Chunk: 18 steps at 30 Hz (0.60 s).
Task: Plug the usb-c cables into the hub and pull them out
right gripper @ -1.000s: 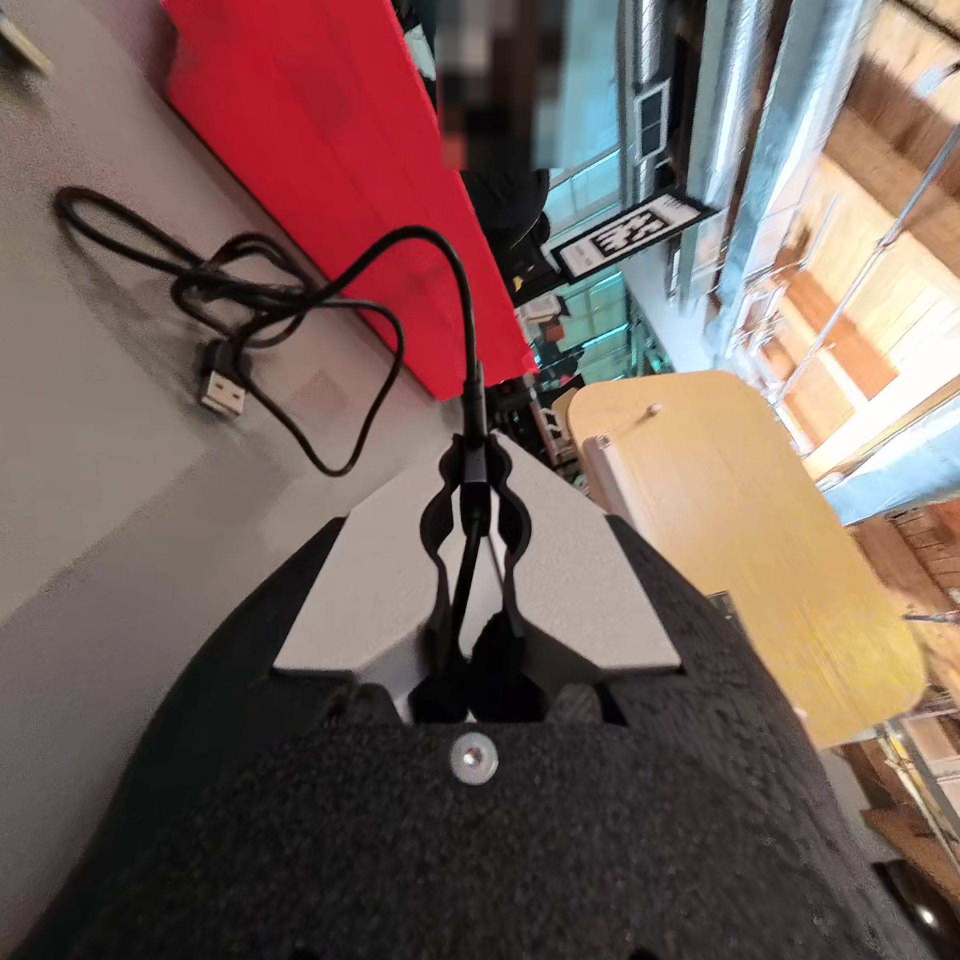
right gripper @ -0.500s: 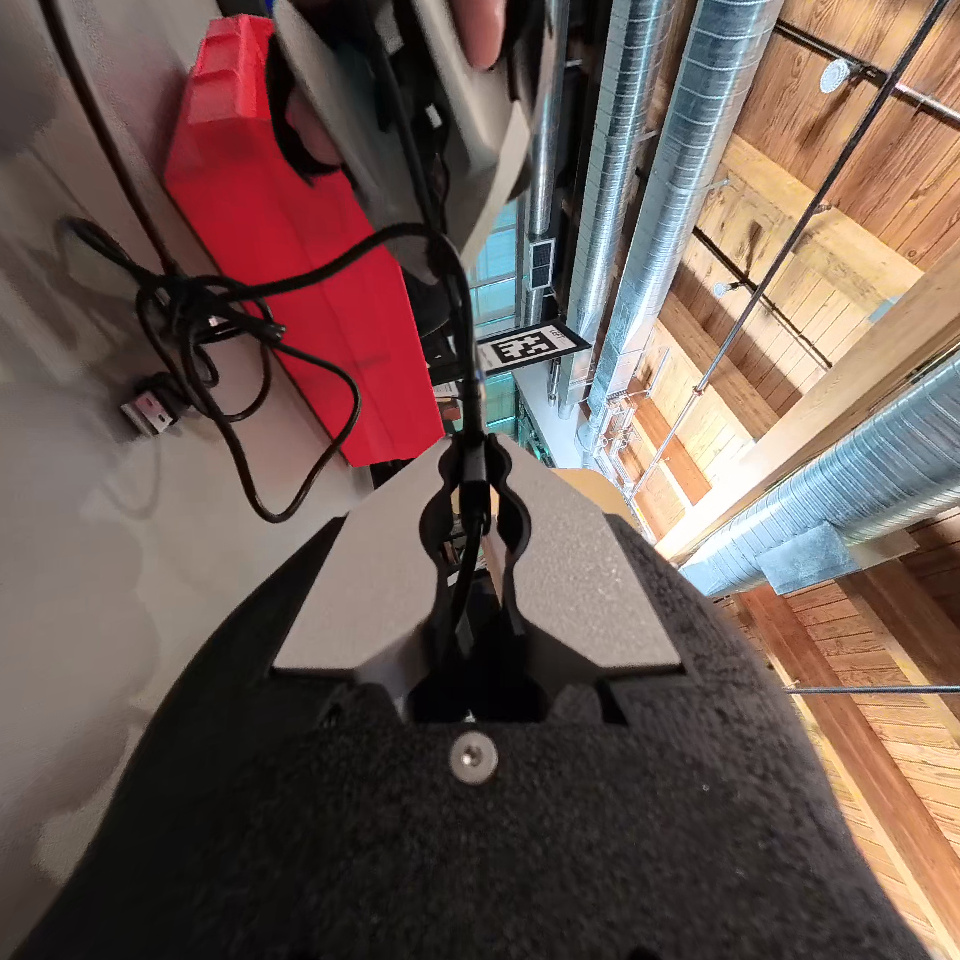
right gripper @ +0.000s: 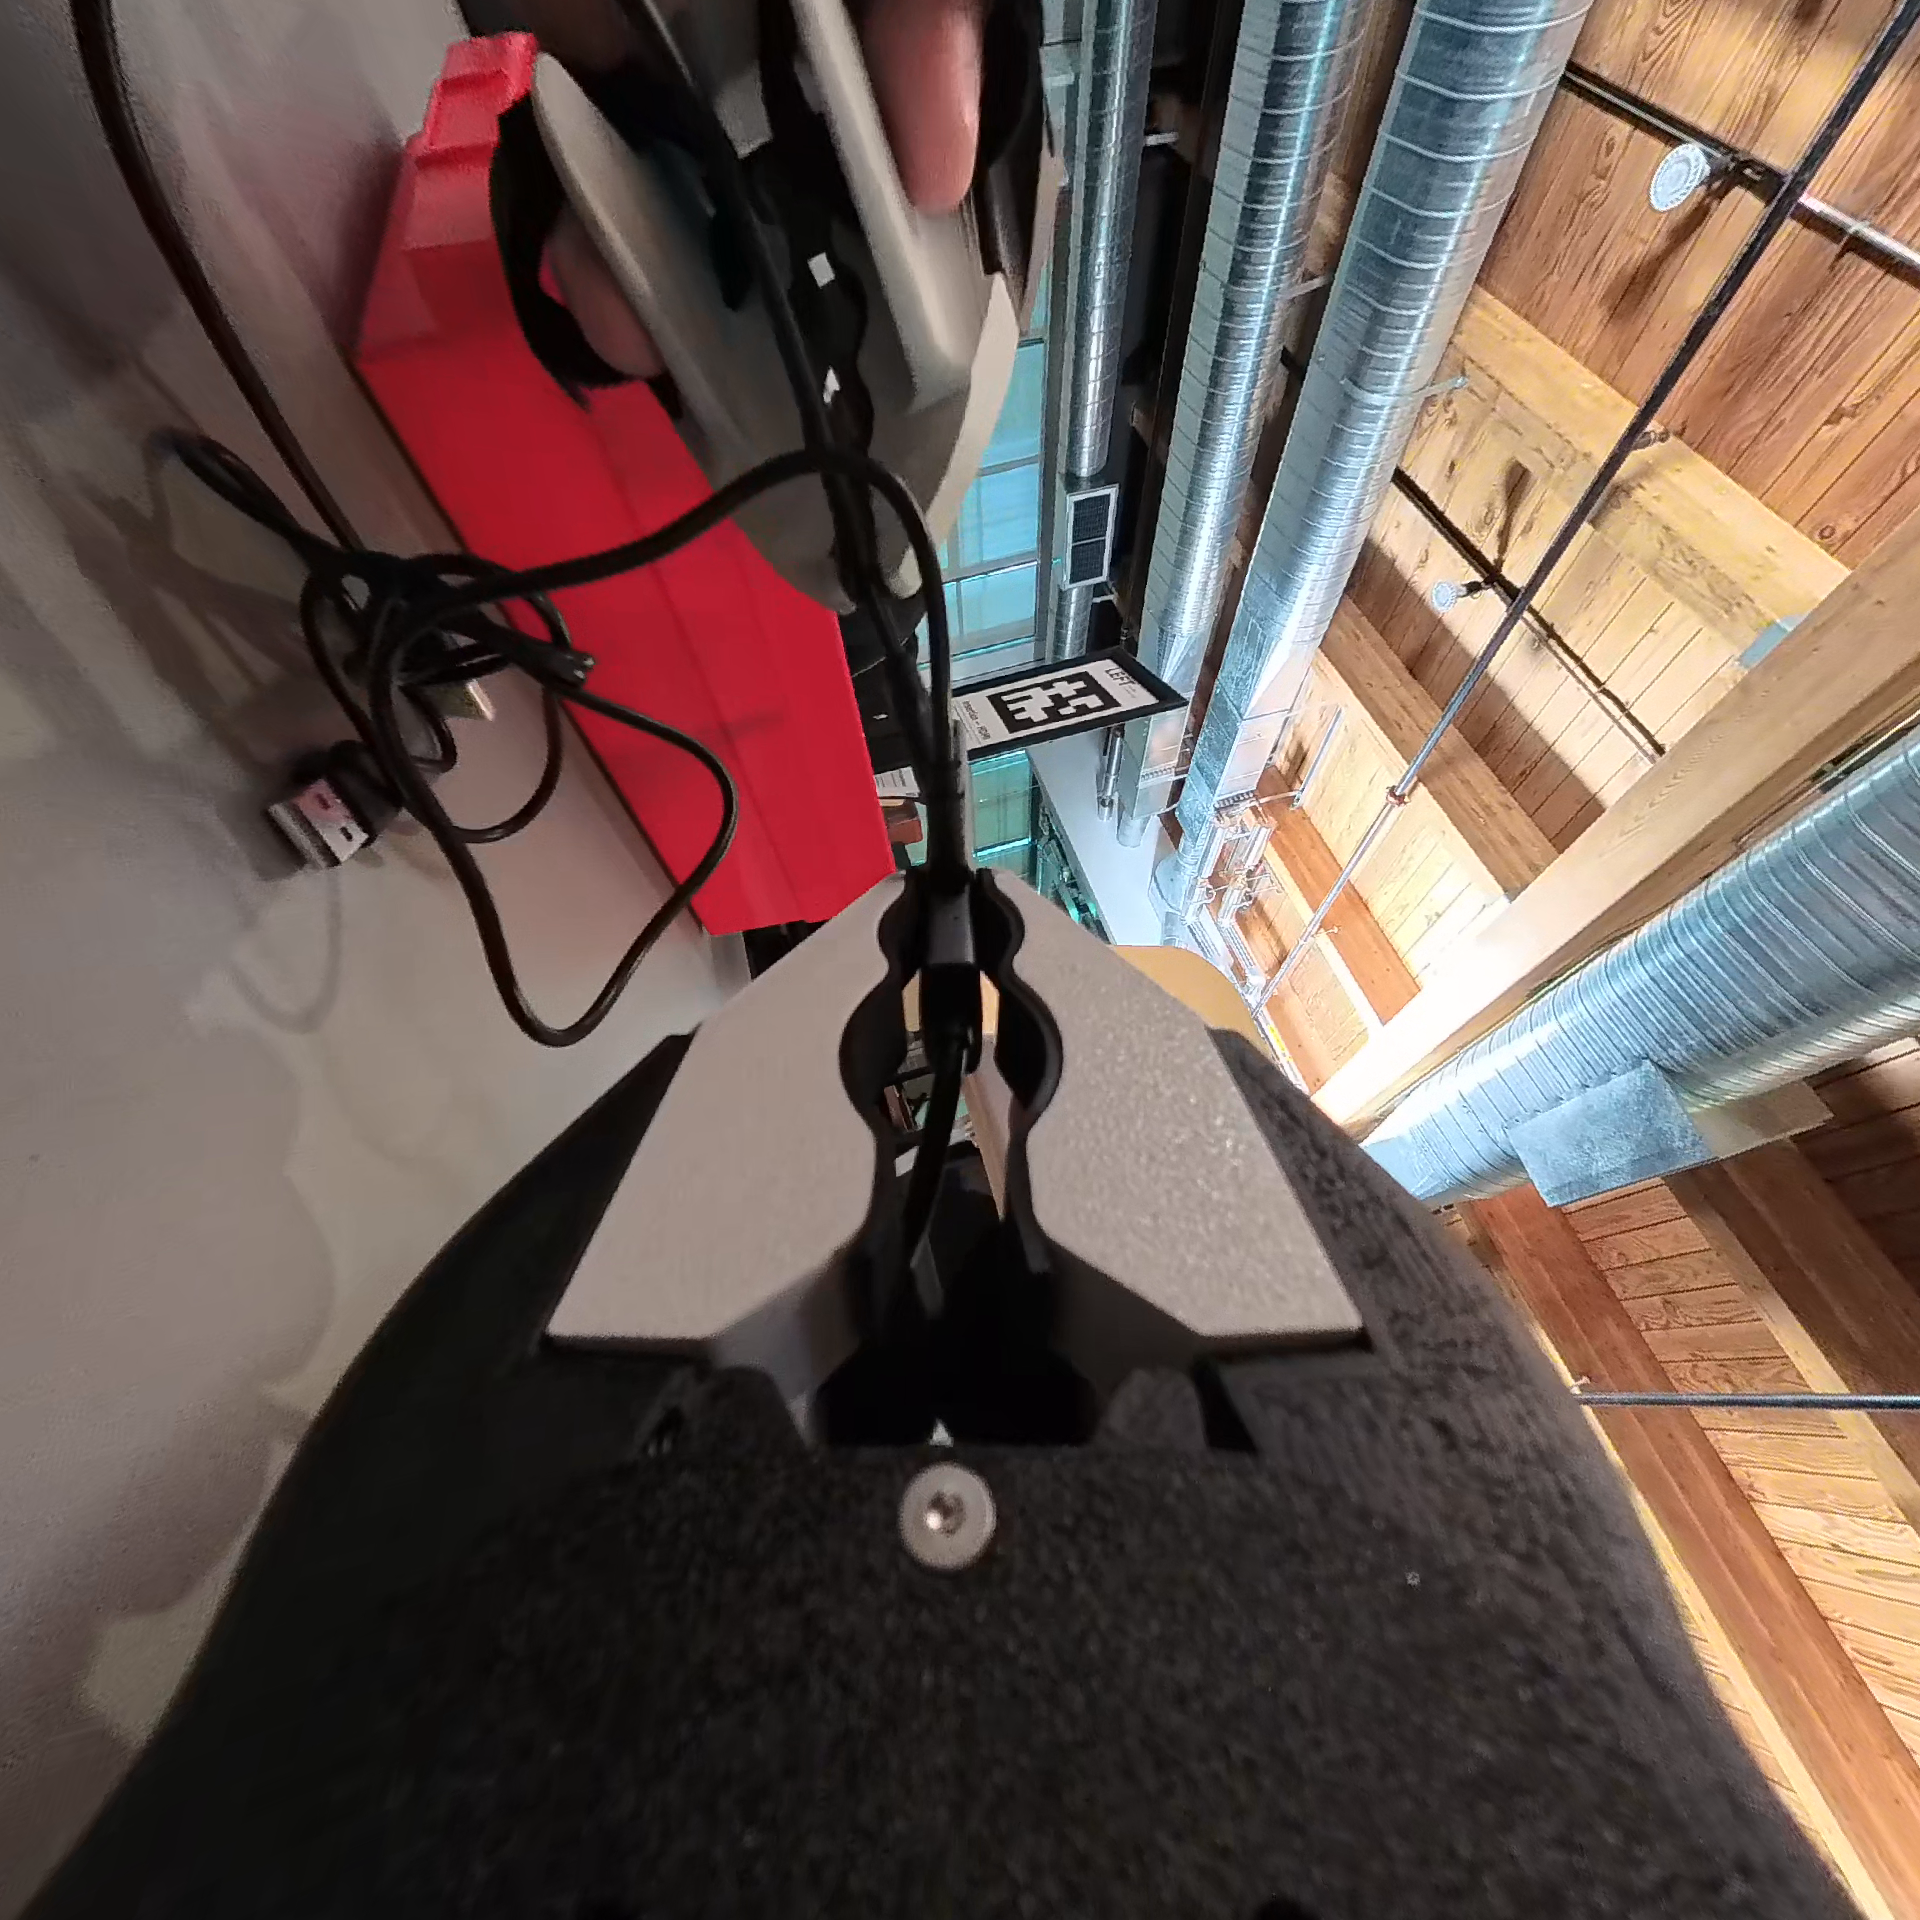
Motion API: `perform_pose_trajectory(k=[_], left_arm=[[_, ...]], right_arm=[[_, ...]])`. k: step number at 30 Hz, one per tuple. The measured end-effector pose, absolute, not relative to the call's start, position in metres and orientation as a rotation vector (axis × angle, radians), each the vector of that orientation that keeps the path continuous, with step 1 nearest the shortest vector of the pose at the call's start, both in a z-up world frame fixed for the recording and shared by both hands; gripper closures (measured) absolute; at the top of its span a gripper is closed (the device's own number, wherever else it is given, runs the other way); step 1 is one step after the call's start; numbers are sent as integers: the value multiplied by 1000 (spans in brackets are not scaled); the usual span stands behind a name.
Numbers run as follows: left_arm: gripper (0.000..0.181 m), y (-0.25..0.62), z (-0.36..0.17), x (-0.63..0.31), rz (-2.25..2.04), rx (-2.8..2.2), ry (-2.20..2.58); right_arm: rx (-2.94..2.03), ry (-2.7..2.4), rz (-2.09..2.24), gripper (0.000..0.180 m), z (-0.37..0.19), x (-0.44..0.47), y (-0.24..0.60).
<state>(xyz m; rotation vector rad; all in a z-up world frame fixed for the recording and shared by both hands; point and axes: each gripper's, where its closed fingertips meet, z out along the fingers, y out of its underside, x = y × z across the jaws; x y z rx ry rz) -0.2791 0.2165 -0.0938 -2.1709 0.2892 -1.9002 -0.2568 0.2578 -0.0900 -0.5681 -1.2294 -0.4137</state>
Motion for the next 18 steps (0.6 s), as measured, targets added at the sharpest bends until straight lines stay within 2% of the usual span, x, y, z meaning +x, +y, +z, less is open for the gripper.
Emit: perform_pose_trajectory(k=[9, 18], left_arm=[[179, 211, -90, -277, -2015, -2153, 226], [180, 210, -90, -280, -1922, -2190, 262]], right_arm=[[-509, -1218, -474, 171, -86, -258, 255], [-400, -1220, -586, 171, -82, -261, 247]])
